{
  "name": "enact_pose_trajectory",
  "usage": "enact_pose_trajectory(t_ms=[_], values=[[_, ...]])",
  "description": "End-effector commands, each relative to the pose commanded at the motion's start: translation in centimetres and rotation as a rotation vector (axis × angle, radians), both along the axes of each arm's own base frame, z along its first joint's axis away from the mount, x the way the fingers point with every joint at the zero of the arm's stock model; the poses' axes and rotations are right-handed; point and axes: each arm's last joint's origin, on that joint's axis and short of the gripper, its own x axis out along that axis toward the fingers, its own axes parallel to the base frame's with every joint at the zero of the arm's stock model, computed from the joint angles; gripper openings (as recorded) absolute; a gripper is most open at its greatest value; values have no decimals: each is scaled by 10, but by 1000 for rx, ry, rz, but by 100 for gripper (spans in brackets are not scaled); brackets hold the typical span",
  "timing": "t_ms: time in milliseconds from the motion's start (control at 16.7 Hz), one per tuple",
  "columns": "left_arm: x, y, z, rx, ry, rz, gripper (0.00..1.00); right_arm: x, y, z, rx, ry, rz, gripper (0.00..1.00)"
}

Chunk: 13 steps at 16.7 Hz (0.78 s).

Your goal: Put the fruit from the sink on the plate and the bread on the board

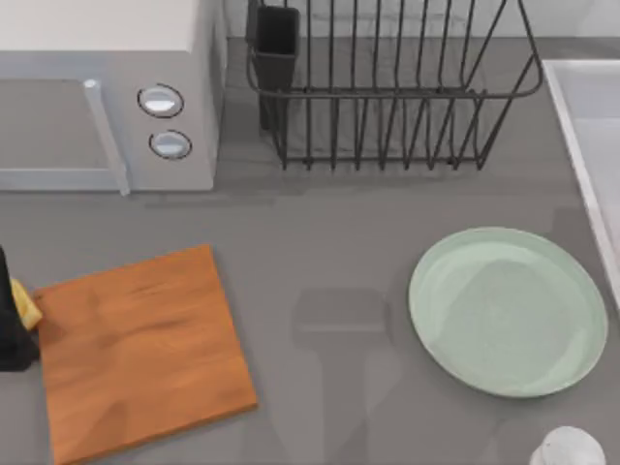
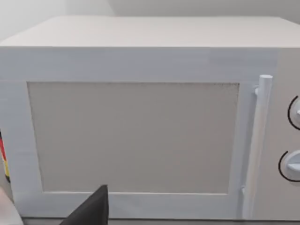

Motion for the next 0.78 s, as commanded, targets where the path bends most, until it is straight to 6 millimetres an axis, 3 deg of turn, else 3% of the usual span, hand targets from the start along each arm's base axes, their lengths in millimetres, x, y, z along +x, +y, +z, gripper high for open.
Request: enact_pose_trajectory(t_ms=[480, 600, 780], values=[[0, 0, 0, 0, 0, 0, 100, 1, -2, -108, -1, -5, -3, 100], [0, 0, 0, 0, 0, 0, 100, -2, -1, -126, -1, -4, -4, 100], [0, 0, 0, 0, 0, 0, 100, -4, -1, -132, 0, -2, -4, 100]])
